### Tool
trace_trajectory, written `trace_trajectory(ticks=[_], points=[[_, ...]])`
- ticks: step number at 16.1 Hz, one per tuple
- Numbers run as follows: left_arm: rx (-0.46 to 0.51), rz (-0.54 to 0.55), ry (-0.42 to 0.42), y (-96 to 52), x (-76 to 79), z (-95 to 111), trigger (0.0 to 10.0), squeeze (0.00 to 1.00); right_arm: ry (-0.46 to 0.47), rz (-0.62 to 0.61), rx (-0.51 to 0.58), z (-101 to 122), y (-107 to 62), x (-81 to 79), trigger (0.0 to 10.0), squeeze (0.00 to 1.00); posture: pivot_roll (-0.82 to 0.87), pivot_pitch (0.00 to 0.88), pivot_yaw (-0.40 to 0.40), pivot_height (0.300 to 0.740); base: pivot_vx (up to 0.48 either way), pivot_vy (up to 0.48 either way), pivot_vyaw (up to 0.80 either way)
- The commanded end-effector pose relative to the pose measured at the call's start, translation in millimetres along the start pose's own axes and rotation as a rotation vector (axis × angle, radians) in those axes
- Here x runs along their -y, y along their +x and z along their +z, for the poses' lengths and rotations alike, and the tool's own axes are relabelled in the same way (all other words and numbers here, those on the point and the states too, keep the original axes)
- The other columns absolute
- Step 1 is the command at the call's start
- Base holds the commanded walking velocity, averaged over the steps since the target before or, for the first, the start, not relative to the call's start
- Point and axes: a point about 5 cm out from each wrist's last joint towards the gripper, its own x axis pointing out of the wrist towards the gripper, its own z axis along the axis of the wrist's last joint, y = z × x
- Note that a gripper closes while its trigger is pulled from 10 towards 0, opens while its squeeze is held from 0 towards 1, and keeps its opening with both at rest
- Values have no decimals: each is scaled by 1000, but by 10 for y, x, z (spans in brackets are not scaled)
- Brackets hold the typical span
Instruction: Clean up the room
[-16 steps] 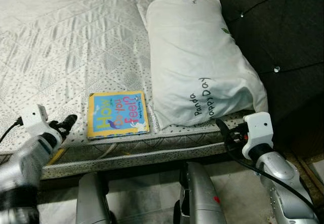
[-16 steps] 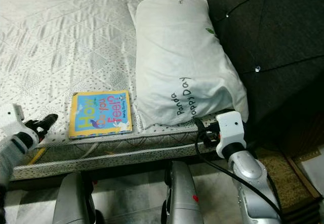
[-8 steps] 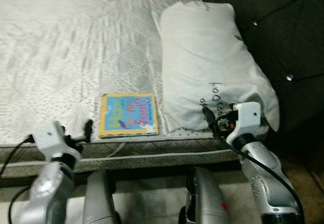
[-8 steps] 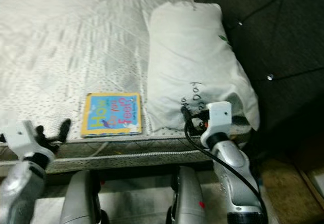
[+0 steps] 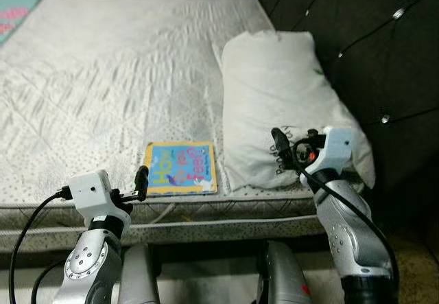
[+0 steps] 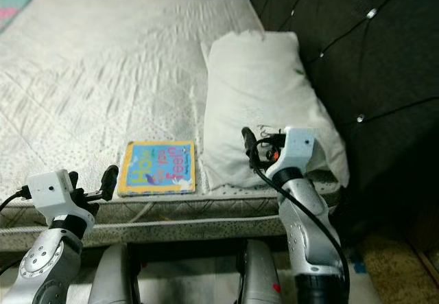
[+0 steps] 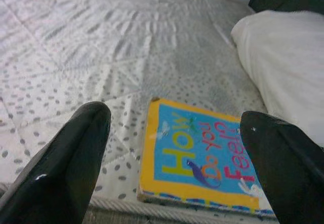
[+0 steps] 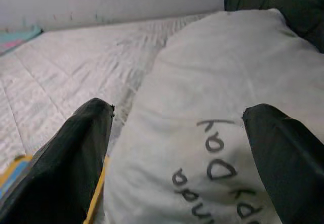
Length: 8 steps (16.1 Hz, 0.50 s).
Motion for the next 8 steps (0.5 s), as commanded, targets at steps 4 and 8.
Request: trace_trajectory(ticks=[4, 8], points=[[21, -11, 3, 37, 10, 30, 10000, 0, 23, -21, 16, 15, 59, 40, 10000, 0, -4, 0, -13, 567, 0, 0, 0], [20, -25, 0, 73, 37, 31, 10000, 0, 14, -30, 23, 22, 72, 73, 10000, 0, -5, 0, -4, 599, 0, 0, 0]])
